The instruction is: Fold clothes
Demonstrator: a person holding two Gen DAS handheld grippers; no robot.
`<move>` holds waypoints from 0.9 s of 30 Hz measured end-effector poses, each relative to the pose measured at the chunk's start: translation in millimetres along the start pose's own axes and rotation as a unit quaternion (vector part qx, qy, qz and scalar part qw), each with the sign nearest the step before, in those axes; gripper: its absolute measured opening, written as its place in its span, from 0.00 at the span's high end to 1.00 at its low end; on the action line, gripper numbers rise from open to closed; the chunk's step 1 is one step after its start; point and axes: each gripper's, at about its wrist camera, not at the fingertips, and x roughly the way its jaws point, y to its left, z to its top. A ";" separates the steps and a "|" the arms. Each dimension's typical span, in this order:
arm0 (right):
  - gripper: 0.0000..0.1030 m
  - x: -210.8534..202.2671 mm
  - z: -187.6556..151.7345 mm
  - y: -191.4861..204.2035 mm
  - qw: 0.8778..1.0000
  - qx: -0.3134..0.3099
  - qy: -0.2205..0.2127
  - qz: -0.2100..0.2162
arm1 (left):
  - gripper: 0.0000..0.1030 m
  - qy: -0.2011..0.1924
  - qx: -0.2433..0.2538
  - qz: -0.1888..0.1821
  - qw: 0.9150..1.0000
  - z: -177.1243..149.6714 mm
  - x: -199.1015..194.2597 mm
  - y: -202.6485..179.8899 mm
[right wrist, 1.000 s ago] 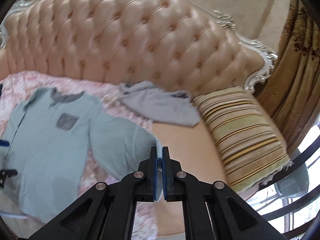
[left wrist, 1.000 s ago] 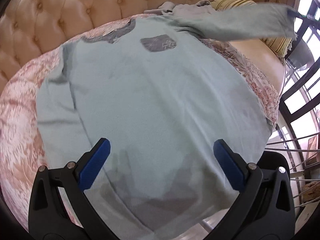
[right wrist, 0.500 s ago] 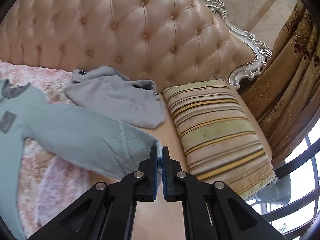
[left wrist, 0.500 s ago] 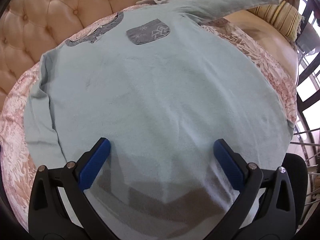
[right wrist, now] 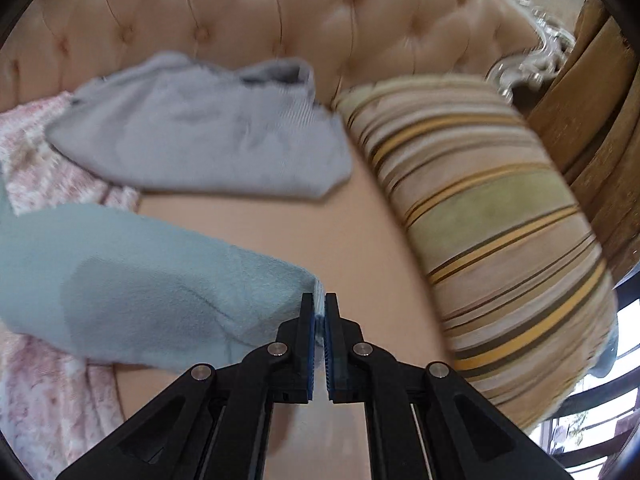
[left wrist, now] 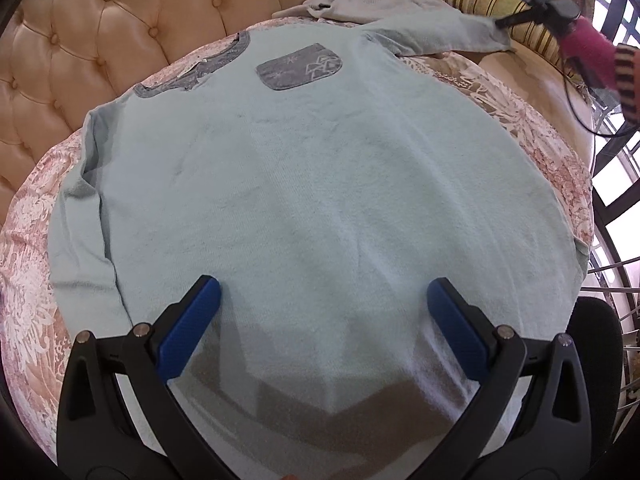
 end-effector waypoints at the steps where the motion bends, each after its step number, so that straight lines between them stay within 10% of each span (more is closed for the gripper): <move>1: 0.97 7.2 -2.2 2.2 1.000 -0.003 0.008 -0.005 | 0.00 0.000 0.000 0.000 1.000 0.4 0.4 -0.1; 10: 0.95 20.4 -1.0 -2.0 0.999 0.010 0.051 0.013 | 0.00 0.004 -0.026 -0.005 1.000 13.4 -14.5 9.8; 16: 0.91 11.4 -7.1 -5.0 0.998 0.023 0.045 0.030 | 0.00 -0.085 0.020 -0.001 0.996 143.8 -39.0 6.8; 19: 0.70 6.5 -10.0 -7.2 0.998 0.035 0.044 0.035 | 0.00 -0.066 0.029 0.070 0.995 224.0 11.2 3.5; 22: 0.59 4.9 -12.3 -8.7 0.998 0.031 0.049 0.032 | 0.00 -0.031 0.089 0.204 0.974 271.8 72.8 -1.5; 27: 0.54 7.3 -15.2 -13.6 0.997 0.038 0.049 0.040 | 0.00 -0.004 0.152 0.187 0.971 273.1 115.2 -33.1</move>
